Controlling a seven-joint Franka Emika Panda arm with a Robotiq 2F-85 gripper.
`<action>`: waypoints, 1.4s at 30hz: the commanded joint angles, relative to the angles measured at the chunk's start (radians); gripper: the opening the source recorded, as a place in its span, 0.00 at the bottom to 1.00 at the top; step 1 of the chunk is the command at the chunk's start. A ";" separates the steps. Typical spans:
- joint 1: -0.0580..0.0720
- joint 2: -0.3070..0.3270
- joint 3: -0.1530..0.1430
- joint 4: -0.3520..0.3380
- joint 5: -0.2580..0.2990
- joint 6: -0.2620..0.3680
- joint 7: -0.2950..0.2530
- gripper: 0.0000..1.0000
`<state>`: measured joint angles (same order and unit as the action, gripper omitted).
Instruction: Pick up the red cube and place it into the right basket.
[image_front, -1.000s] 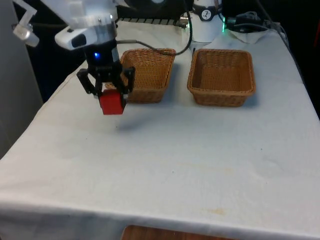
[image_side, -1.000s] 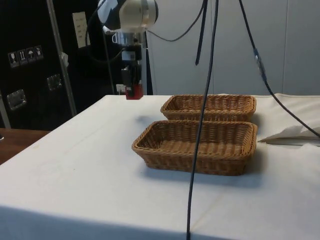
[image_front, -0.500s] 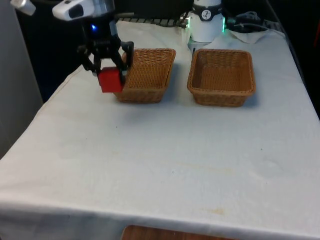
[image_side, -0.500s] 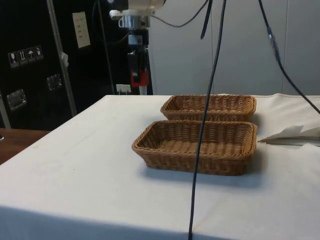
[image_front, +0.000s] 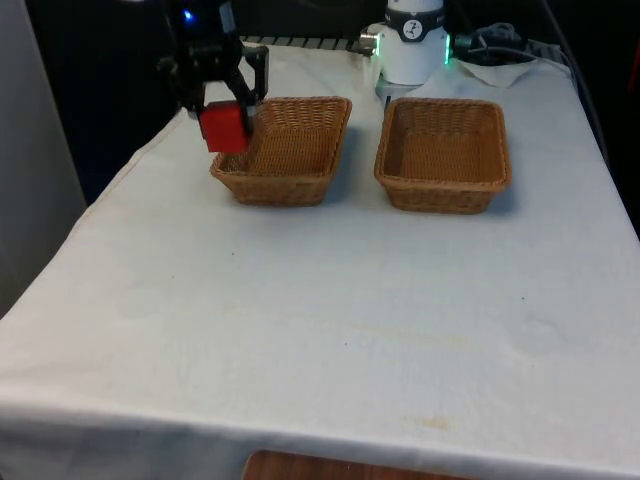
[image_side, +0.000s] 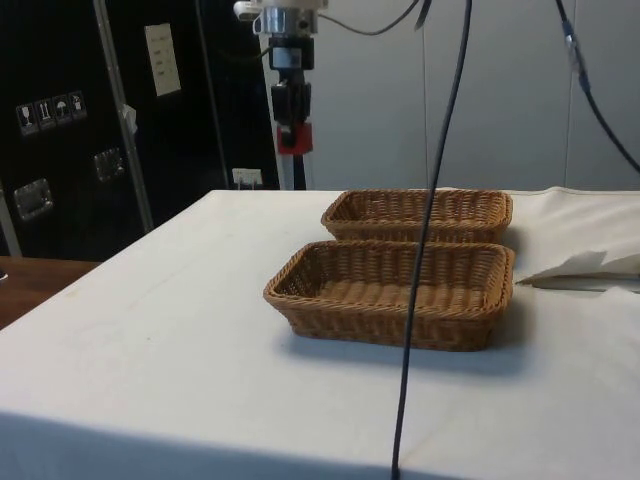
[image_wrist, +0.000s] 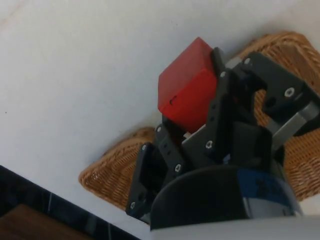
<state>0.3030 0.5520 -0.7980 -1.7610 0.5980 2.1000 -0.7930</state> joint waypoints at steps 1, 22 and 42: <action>0.015 -0.020 -0.012 -0.026 -0.015 0.016 0.000 0.03; 0.029 -0.148 -0.013 -0.190 -0.147 0.055 0.022 0.03; 0.045 -0.235 -0.011 -0.367 -0.239 0.174 0.046 0.03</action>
<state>0.3350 0.3280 -0.7970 -2.1060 0.3800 2.2480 -0.7610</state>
